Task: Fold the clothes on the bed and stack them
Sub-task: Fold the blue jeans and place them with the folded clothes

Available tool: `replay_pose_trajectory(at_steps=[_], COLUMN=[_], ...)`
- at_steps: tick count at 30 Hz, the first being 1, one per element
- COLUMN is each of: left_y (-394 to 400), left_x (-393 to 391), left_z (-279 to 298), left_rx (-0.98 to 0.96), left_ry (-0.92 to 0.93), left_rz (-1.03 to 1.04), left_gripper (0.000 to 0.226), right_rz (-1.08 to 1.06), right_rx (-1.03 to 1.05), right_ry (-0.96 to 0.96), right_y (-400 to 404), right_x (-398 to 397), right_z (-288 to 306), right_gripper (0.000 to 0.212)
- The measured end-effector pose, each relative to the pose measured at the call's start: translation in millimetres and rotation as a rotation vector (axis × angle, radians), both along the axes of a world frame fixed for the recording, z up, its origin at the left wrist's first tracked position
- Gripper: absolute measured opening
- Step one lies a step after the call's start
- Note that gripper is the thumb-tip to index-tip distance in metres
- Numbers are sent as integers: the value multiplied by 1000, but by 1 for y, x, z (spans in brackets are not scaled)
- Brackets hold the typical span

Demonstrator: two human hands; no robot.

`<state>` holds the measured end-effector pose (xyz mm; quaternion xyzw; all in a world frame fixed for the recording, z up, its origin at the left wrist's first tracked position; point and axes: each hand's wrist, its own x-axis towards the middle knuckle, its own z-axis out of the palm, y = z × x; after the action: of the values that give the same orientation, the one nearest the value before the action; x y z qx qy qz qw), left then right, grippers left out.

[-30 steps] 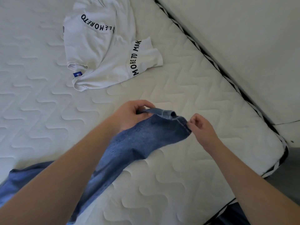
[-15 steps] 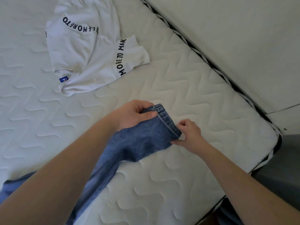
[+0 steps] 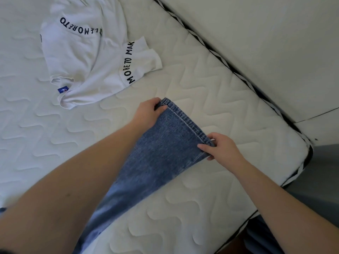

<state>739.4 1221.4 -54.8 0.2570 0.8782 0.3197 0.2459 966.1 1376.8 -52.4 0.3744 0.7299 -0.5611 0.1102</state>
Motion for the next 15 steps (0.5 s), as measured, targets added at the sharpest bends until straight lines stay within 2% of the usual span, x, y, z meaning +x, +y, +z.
replay_pose_trajectory(at_steps=[5,10,15], left_y=[5,6,9], left_x=[-17,-41,-42], left_z=[-30,-41,-54], left_rx=[-55,-123,-273], left_ry=[59,145,229], left_rz=[19,6,-53], left_gripper=[26,34,31], right_rz=[4,93,79], right_rx=[245,485,492], right_ry=[-79,-194,-197], right_y=[-4,-5,-5], right_x=[-25,-48,-50], right_z=[-33,-49,-63], right_gripper=[24,40,37])
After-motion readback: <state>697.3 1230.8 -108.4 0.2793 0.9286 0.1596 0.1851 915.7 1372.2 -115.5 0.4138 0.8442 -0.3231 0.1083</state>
